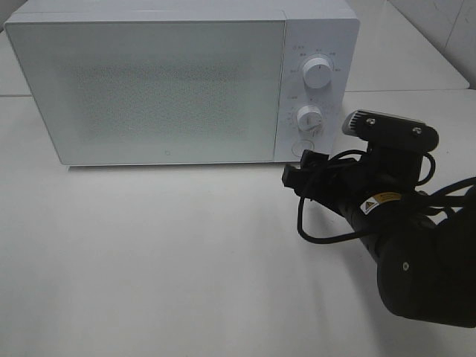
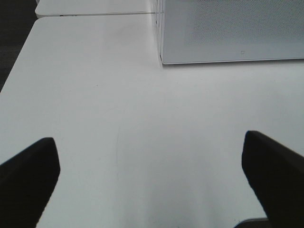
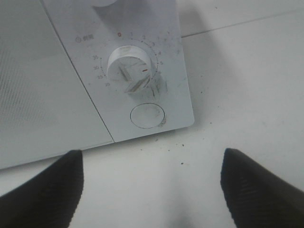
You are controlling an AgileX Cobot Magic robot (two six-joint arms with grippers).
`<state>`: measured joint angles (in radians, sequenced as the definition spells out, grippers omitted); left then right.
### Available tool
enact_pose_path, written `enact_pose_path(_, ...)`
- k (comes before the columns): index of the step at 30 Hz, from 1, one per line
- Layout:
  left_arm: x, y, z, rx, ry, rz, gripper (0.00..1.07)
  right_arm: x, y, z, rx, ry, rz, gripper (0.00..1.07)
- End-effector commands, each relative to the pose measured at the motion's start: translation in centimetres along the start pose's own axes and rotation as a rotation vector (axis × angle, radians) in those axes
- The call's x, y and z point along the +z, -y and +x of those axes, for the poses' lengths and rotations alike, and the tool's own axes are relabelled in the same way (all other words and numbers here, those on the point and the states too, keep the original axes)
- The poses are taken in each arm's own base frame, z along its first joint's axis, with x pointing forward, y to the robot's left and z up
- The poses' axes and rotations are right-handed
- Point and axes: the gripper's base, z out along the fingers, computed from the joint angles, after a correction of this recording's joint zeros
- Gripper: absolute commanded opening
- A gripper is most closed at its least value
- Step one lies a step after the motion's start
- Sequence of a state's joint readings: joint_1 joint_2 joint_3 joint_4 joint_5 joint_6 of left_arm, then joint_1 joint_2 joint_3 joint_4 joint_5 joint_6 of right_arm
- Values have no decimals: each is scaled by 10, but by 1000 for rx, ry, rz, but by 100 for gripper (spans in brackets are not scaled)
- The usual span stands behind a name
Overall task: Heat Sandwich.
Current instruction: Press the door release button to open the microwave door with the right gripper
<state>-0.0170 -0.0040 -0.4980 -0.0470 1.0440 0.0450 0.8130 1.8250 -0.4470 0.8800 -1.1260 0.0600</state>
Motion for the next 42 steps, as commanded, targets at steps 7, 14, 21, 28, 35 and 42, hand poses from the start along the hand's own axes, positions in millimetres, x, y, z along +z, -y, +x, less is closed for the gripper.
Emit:
enact_pose_path(7, -3, 1, 1, -8, 40, 10, 102, 0, -3, -2, 837, 6, -19, 76)
enact_pose_path(14, -3, 1, 1, -8, 40, 10, 102, 0, -3, 0, 1150, -16, -6, 69)
enact_pose_path(21, -3, 1, 1, -8, 40, 10, 102, 0, -3, 0, 1279, -17, -3, 33)
enact_pose_path(28, -3, 1, 1, -8, 40, 10, 102, 1, -2, 5, 1281, -53, 34, 0)
enact_pose_path(35, -3, 1, 1, -8, 40, 10, 102, 0, -2, 7, 1289, -75, 53, 1)
enact_pose_path(42, -3, 1, 1, -8, 40, 10, 102, 3, -3, 9, 1286, -84, 63, 0)
